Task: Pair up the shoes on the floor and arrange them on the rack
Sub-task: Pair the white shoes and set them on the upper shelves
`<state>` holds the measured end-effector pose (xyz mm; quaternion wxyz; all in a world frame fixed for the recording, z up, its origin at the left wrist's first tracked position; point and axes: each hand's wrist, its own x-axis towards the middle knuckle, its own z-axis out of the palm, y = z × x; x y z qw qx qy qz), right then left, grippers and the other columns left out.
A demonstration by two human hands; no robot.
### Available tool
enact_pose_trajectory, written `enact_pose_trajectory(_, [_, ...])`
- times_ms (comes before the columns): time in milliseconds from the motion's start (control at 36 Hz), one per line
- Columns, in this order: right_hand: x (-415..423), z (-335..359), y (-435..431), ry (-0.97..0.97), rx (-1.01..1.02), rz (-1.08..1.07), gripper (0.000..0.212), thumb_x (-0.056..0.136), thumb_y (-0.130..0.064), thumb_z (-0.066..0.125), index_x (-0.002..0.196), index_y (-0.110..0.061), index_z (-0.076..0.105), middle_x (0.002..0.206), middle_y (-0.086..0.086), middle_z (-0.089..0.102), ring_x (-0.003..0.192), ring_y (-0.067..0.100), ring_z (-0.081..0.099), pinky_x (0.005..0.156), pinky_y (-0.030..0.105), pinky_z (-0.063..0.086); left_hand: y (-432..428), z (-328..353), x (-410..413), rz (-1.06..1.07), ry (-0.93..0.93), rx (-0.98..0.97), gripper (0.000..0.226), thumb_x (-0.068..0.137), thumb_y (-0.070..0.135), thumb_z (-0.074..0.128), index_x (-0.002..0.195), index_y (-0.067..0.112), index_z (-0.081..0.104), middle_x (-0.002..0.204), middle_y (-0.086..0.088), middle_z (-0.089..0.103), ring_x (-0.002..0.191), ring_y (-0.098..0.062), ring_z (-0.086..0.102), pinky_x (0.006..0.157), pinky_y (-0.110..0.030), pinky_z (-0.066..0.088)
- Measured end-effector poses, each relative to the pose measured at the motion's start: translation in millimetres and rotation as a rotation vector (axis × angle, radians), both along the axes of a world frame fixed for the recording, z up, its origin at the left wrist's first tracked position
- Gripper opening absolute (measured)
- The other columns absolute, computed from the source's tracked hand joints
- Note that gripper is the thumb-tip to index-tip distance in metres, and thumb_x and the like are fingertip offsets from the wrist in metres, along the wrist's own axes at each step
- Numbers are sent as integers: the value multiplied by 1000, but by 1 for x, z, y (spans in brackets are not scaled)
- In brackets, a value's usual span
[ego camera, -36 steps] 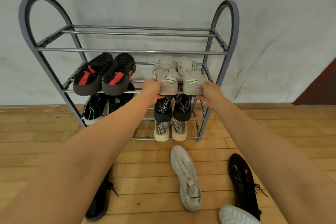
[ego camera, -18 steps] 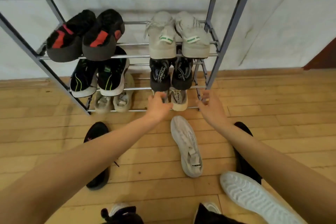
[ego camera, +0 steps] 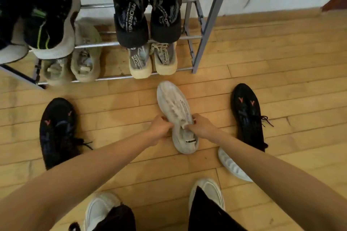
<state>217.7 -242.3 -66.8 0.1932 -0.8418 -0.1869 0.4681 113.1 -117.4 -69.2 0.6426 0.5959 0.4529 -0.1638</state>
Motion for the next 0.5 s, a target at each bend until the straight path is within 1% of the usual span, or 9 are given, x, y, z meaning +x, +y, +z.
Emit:
enact_pose_trajectory(56, [-2, -2, -1, -18, 30, -37, 52, 86, -36, 59, 127, -7, 45, 119, 9, 58, 104, 26, 58, 76, 32, 47, -8, -3, 3, 48, -40, -56, 42, 80, 9, 67, 120, 11, 55, 112, -10, 67, 99, -24, 63, 71, -33, 55])
enact_pose_trajectory(111, [0, -1, -6, -10, 54, -70, 44, 86, -31, 60, 122, -6, 51, 114, 9, 61, 104, 27, 60, 74, 32, 47, -13, -6, 4, 65, -65, -36, 43, 76, -3, 63, 116, 10, 57, 110, -10, 67, 101, -26, 63, 70, -31, 52])
enact_pose_trajectory(139, [1, -1, -11, 33, 74, -117, 40, 87, -25, 61, 121, -6, 52, 111, 8, 62, 101, 27, 61, 73, 33, 50, -14, -6, 3, 77, -71, -34, 40, 75, -7, 61, 111, 9, 57, 107, -9, 67, 100, -26, 63, 69, -31, 51])
enact_pose_trajectory(167, [2, 1, -17, 113, 100, -187, 38, 88, -21, 61, 122, -6, 52, 107, 6, 62, 96, 25, 63, 74, 33, 53, -14, -8, 3, 85, -77, -42, 38, 75, -9, 59, 107, 11, 58, 105, -8, 67, 98, -26, 63, 67, -31, 51])
enact_pose_trajectory(222, [7, 5, -30, 259, 136, -302, 36, 90, -23, 60, 123, -9, 55, 100, 1, 63, 91, 18, 63, 77, 32, 56, -15, -11, 3, 78, -96, -53, 43, 75, -9, 60, 112, 12, 56, 108, -9, 66, 99, -26, 63, 70, -32, 52])
enact_pose_trajectory(278, [15, 10, -47, 229, 128, -304, 33, 92, -29, 57, 122, -14, 57, 107, 1, 64, 96, 16, 61, 79, 29, 54, -19, -14, 5, 54, -116, -39, 52, 74, -8, 61, 120, 14, 50, 109, -6, 63, 101, -25, 61, 74, -35, 52])
enact_pose_trajectory(333, [26, 15, -68, 73, 75, -219, 33, 92, -27, 55, 123, -16, 57, 119, 3, 60, 105, 17, 58, 81, 26, 50, -24, -14, 7, 16, -143, 3, 53, 73, -6, 62, 117, 20, 48, 103, 0, 61, 98, -21, 60, 72, -33, 50])
enact_pose_trajectory(389, [36, 19, -90, -66, -62, -32, 41, 88, -20, 58, 128, -16, 52, 128, 4, 55, 113, 20, 54, 89, 27, 45, -27, -14, 9, -26, -146, 28, 50, 73, -5, 62, 112, 23, 47, 97, 5, 59, 95, -20, 59, 71, -32, 49])
enact_pose_trajectory(500, [34, 22, -113, -42, -424, 422, 70, 74, -25, 75, 136, -16, 43, 130, 7, 52, 115, 24, 52, 92, 32, 49, -29, -16, 10, -85, -103, 25, 54, 74, -7, 61, 121, 16, 48, 97, 3, 59, 97, -23, 59, 81, -38, 50])
